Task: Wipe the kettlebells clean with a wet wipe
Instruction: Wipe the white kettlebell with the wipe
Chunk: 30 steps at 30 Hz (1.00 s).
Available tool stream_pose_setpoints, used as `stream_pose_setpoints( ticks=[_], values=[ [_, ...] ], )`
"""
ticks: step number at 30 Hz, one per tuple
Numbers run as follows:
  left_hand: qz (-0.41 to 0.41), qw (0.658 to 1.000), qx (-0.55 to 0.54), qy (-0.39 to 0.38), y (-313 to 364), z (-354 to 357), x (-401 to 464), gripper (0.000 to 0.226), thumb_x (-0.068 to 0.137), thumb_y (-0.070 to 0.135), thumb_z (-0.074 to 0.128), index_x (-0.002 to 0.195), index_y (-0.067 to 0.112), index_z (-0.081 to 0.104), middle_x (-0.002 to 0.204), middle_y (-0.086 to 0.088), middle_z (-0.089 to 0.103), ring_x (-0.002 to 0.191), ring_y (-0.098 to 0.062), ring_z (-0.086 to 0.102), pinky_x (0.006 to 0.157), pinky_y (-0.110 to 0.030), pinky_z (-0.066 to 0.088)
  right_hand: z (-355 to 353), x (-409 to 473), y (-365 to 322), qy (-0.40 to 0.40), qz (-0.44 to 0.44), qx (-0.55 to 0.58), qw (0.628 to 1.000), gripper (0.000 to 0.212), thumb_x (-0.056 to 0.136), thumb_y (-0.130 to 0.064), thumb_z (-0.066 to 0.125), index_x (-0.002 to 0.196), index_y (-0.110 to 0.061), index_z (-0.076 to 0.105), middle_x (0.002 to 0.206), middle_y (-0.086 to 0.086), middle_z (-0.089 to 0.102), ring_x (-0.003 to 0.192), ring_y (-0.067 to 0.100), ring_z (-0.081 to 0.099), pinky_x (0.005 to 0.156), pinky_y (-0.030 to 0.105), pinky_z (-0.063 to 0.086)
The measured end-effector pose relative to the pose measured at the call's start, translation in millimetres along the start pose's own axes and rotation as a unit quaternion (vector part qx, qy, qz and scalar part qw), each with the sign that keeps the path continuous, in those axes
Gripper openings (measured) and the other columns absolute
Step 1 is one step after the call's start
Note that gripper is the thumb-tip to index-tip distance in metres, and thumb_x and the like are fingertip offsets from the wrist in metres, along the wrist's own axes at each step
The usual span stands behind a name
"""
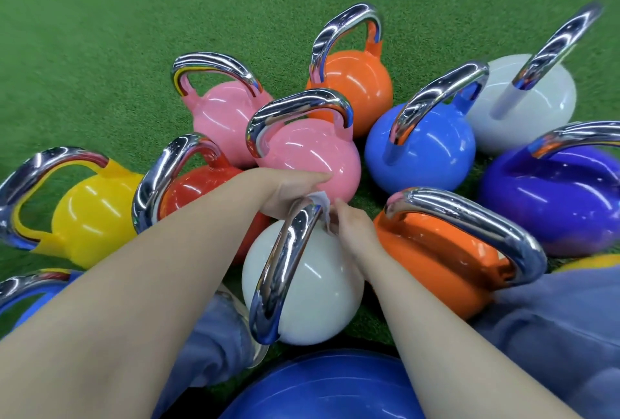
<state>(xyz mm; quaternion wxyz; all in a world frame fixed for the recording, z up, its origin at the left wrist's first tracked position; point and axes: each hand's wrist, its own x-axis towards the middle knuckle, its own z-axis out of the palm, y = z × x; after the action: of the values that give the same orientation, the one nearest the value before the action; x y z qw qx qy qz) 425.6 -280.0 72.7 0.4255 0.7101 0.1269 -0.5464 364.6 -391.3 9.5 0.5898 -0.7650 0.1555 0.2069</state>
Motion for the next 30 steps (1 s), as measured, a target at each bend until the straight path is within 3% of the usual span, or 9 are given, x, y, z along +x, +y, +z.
stream_pose_setpoints(
  ticks=[3,6,10,14,17,20,25,27,30],
  values=[
    [-0.006,0.999,0.029,-0.022,8.7,3.5,-7.8,0.059,0.098,0.049,0.019,0.102,0.005,0.058,0.088,-0.010,0.065,0.076,-0.017,0.063,0.069,-0.027,0.051,-0.1,-12.7,-6.3,0.015,-0.023,-0.007,1.000,0.040,0.100,-0.024,0.028,0.072,-0.016,0.056,0.093,0.012,0.055,0.090,0.022,0.048,0.077,0.031,0.034],
    [0.010,0.997,0.072,-0.025,12.6,7.7,-18.6,0.065,0.098,0.049,0.016,0.117,0.000,0.054,0.100,-0.015,0.062,0.081,-0.020,0.061,0.071,-0.027,0.050,3.5,-21.2,-8.0,0.042,-0.033,0.033,0.998,0.037,0.094,-0.014,0.032,0.059,-0.017,0.044,0.078,0.011,0.050,0.081,0.024,0.044,0.073,0.033,0.033],
    [0.049,0.993,0.109,-0.016,10.8,13.1,-32.4,0.068,0.099,0.047,0.017,0.114,-0.009,0.052,0.093,-0.018,0.058,0.074,-0.023,0.057,0.064,-0.022,0.051,7.5,-32.2,-12.0,0.098,-0.036,0.082,0.991,0.042,0.091,-0.012,0.036,0.049,-0.019,0.036,0.058,0.001,0.041,0.071,0.022,0.040,0.067,0.033,0.030],
    [0.092,0.990,0.103,0.006,-2.4,13.8,-37.6,0.067,0.096,0.047,0.027,0.113,-0.012,0.052,0.120,-0.030,0.054,0.106,-0.033,0.050,0.102,-0.044,0.038,6.7,-48.8,-19.8,0.107,-0.070,0.078,0.989,0.045,0.093,-0.015,0.039,0.049,-0.021,0.034,0.053,-0.004,0.036,0.056,0.014,0.033,0.052,0.029,0.024],
    [0.125,0.986,0.083,0.078,-13.1,22.8,-46.8,0.043,0.099,0.040,0.028,0.109,0.013,0.060,0.124,-0.007,0.057,0.116,-0.020,0.050,0.109,-0.036,0.031,10.9,-56.7,-18.5,0.116,-0.120,0.060,0.984,0.038,0.093,-0.018,0.046,0.055,-0.015,0.045,0.053,-0.005,0.040,0.054,0.008,0.035,0.052,0.026,0.025],
    [0.171,0.973,0.065,0.139,-26.3,34.3,-55.0,0.041,0.100,0.037,0.028,0.131,0.021,0.051,0.139,0.003,0.047,0.127,-0.012,0.044,0.111,-0.027,0.026,16.9,-63.6,-13.9,0.129,-0.152,0.070,0.977,0.037,0.092,-0.019,0.051,0.056,-0.016,0.050,0.050,-0.005,0.040,0.048,0.004,0.036,0.050,0.024,0.025],
    [0.242,0.953,-0.014,0.182,-49.1,43.2,-65.7,0.039,0.098,0.036,0.032,0.134,0.027,0.047,0.133,0.012,0.052,0.119,-0.004,0.047,0.103,-0.021,0.031,22.5,-73.5,-13.9,0.184,-0.135,0.121,0.966,0.046,0.093,-0.020,0.049,0.048,-0.012,0.052,0.049,0.001,0.053,0.053,0.017,0.045,0.060,0.035,0.036],
    [0.263,0.944,-0.010,0.197,-57.2,42.4,-71.2,0.032,0.095,0.036,0.039,0.119,0.030,0.060,0.123,0.015,0.059,0.119,-0.005,0.049,0.099,-0.017,0.035,19.6,-69.6,-14.7,0.182,-0.116,0.149,0.965,0.042,0.093,-0.021,0.047,0.055,-0.015,0.064,0.070,0.009,0.070,0.071,0.022,0.063,0.074,0.036,0.048],
    [0.302,0.922,-0.034,0.240,-62.0,42.1,-80.9,0.020,0.093,0.026,0.049,0.096,0.024,0.069,0.102,0.009,0.068,0.100,-0.006,0.060,0.091,-0.016,0.042,9.2,-58.5,-18.8,0.147,-0.098,0.124,0.976,0.026,0.085,-0.015,0.052,0.062,-0.023,0.059,0.080,0.005,0.071,0.085,0.025,0.067,0.084,0.042,0.051]
  ],
)
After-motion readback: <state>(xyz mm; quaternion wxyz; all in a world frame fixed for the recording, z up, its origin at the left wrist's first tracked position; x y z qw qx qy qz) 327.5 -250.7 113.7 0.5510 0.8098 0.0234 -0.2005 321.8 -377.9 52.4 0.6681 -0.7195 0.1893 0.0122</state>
